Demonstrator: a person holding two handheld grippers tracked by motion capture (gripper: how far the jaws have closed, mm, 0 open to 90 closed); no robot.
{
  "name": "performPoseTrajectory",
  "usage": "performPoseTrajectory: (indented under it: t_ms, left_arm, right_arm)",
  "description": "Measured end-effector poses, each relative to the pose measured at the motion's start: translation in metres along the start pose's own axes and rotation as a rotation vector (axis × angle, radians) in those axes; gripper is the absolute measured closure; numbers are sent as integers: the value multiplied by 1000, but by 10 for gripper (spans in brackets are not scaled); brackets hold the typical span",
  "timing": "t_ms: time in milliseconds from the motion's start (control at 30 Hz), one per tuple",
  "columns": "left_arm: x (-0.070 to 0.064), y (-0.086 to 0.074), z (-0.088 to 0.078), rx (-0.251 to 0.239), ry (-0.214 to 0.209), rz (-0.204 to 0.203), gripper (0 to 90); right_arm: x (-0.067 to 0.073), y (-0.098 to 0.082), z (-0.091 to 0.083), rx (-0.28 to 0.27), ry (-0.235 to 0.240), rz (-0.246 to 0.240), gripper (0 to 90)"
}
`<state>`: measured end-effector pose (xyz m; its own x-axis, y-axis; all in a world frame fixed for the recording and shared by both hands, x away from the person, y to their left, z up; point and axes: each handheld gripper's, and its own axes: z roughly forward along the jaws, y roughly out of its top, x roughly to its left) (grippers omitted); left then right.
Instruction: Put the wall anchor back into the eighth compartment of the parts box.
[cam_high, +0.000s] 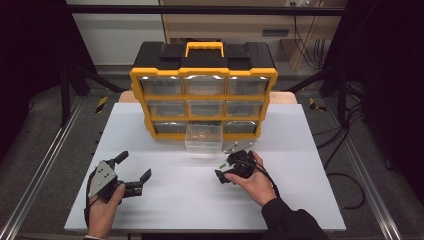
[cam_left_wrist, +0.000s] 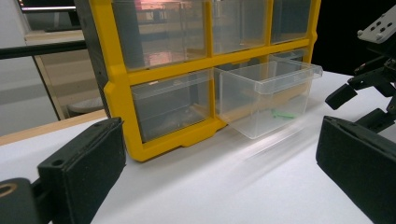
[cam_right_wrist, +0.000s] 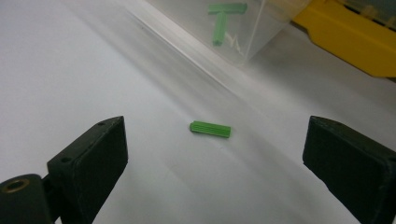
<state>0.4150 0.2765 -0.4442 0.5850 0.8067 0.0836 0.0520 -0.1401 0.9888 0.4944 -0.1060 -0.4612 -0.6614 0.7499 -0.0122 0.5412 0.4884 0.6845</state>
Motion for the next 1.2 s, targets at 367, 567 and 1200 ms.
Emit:
performPoseTrajectory:
  t_ms: [367, 567, 1200]
  left_arm:
    - [0, 0, 0, 5, 0, 2, 9]
    - [0, 0, 1, 6, 0, 3, 9]
    - [0, 0, 1, 5, 0, 2, 10]
  right_arm:
    - [-3, 0, 8, 37, -13, 20, 88]
    - [-3, 2, 9, 34, -13, 17, 109]
    - [-4, 16, 14, 28, -32, 27, 363]
